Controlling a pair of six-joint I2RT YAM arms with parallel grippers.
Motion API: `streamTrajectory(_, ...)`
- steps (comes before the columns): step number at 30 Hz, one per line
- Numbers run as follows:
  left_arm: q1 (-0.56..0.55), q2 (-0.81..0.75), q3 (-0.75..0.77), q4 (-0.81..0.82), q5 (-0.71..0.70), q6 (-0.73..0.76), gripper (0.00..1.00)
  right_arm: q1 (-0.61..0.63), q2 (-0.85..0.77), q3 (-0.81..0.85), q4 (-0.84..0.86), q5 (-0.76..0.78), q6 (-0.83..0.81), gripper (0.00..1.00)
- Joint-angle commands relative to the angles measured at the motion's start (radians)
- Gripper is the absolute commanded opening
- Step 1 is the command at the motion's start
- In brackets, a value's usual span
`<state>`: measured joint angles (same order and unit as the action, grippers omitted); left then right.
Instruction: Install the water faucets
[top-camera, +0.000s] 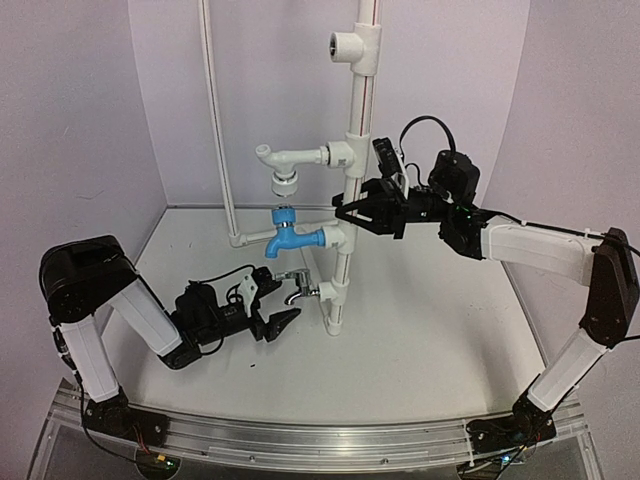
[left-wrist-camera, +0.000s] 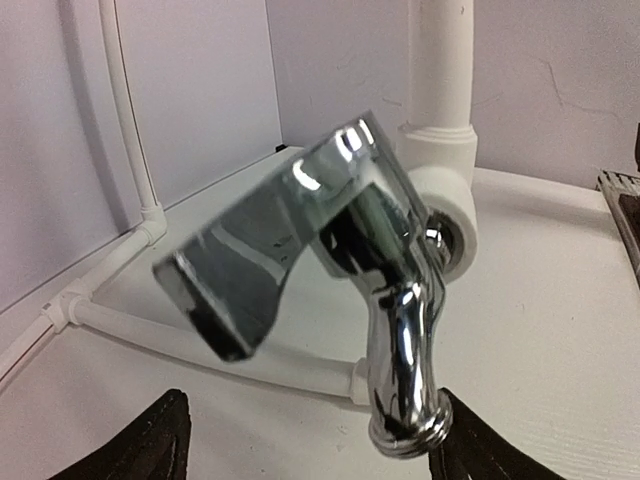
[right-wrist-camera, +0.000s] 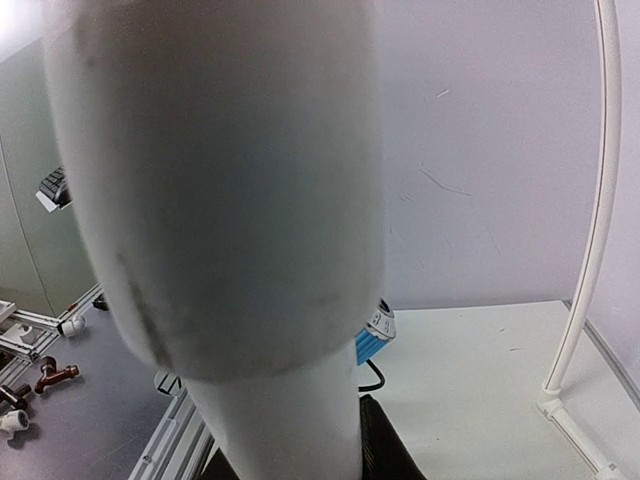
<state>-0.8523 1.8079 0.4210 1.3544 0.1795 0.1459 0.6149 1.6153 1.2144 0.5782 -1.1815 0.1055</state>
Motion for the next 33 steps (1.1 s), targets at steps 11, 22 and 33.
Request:
streamTrajectory(11, -0.001, -0.178, 0.022, -0.079, 0.17, 0.039, 1.0, -0.013, 0.006, -0.027, -0.167, -0.034, 0.187, 0.0)
streamTrajectory(22, -0.006, -0.189, 0.088, -0.249, 0.166, 0.246, 1.0, -0.013, 0.004, -0.028, -0.172, -0.033, 0.187, 0.0)
streamTrajectory(33, -0.046, -0.18, 0.143, -0.333, 0.149, 0.431, 0.96, -0.013, 0.004, -0.027, -0.173, -0.033, 0.185, 0.0)
